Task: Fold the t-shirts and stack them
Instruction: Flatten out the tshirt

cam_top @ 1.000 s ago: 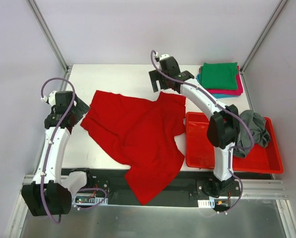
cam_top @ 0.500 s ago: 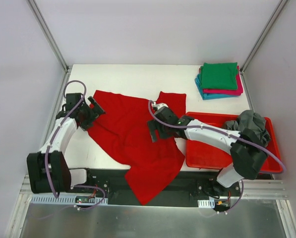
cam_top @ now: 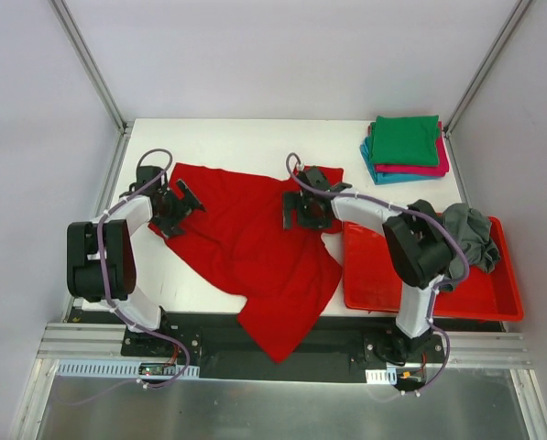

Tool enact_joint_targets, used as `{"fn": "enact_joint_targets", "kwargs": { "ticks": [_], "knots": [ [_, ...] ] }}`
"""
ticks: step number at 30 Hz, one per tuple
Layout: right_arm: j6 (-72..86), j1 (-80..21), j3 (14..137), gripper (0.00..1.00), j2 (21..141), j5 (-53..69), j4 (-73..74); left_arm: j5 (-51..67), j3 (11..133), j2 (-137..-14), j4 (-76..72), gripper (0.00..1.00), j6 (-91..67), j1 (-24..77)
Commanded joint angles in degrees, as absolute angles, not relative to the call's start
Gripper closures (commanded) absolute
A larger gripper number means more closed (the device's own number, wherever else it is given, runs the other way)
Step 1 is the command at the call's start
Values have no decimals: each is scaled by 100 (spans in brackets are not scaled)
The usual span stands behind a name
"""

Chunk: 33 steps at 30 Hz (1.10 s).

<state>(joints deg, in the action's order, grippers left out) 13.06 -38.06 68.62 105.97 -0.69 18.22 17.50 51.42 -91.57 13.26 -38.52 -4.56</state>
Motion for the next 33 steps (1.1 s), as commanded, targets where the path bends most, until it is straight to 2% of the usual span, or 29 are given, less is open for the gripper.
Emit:
{"fn": "enact_joint_targets", "kwargs": {
  "ticks": [1,5,9,12,15,21,25,29,33],
  "knots": [
    [1195,-3262,7854,4,11529,500,1915,1556,5554,-9526,1222,1,-3911,-448],
    [1143,-2892,9583,4,12522,686,2371,1503,5984,-10088,1134,1,-4157,-440],
    [705,-2769,11641,4,13507,344,3285,1766,6363,-10336,1134,1,-4026,-343],
    [484,-2742,12304,4,13554,176,3647,1644,6145,-10082,1230,1,-4042,-281],
    [299,-2830,11579,4,12757,237,3350,1477,5566,-9669,1335,1,-4131,-89],
    [44,-3312,8794,4,10427,63,2506,1099,4248,-8686,1766,1,-4508,587],
    [-141,-3813,7219,4,9030,70,2119,731,3517,-7492,2266,1,-4868,1317],
    [263,-4043,5874,4,7983,70,1707,195,3261,-5997,3170,1,-5203,1494],
    [430,-4131,5081,4,7419,640,1179,-228,3392,-4837,3647,1,-5229,1494]
  ]
}}
